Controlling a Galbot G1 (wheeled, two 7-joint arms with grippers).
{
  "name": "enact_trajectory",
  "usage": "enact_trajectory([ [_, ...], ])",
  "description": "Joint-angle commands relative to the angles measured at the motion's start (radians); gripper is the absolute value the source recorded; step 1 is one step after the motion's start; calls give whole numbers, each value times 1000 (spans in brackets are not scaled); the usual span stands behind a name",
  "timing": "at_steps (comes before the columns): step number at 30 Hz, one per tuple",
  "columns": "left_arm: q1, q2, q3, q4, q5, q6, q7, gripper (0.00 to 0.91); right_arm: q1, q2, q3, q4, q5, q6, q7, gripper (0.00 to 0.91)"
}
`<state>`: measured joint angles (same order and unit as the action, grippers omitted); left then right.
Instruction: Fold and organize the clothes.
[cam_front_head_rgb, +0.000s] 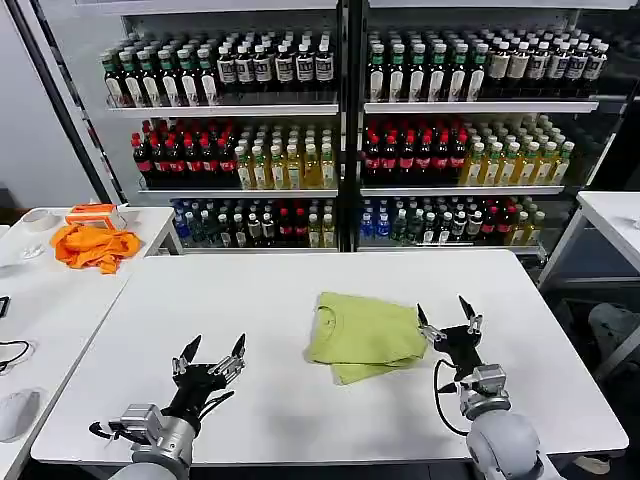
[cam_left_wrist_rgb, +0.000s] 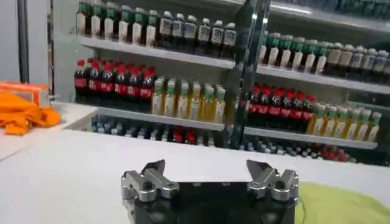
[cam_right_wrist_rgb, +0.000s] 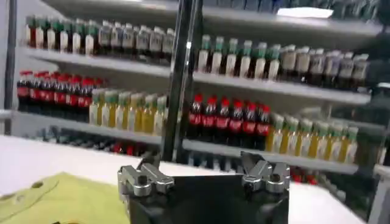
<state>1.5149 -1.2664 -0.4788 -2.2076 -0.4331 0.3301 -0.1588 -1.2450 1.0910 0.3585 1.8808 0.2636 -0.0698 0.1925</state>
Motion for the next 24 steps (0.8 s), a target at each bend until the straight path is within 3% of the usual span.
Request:
enact_trajectory([
  [1,11,12,0,1,84,-19,4,907,-110,22,36,55,-41,152,-38,907],
  [4,21,5,3,-9,88,-19,4,907,-121,28,50,76,41,92,-31,907],
  [5,28,1,3,-12,91,-19,4,907,-135,30,66,93,77,42,-27,907],
  [9,39,-14,2,-27,97,-19,3,907,-171,30,93,130,111,-45,-27,907],
  [16,62,-35,-2,-49,117,-26,3,907,-222,47,104,175,133,-88,-26,907],
  [24,77,-31,-20,-76,140,-17,13,907,-253,67,102,234,89,-102,-22,907],
])
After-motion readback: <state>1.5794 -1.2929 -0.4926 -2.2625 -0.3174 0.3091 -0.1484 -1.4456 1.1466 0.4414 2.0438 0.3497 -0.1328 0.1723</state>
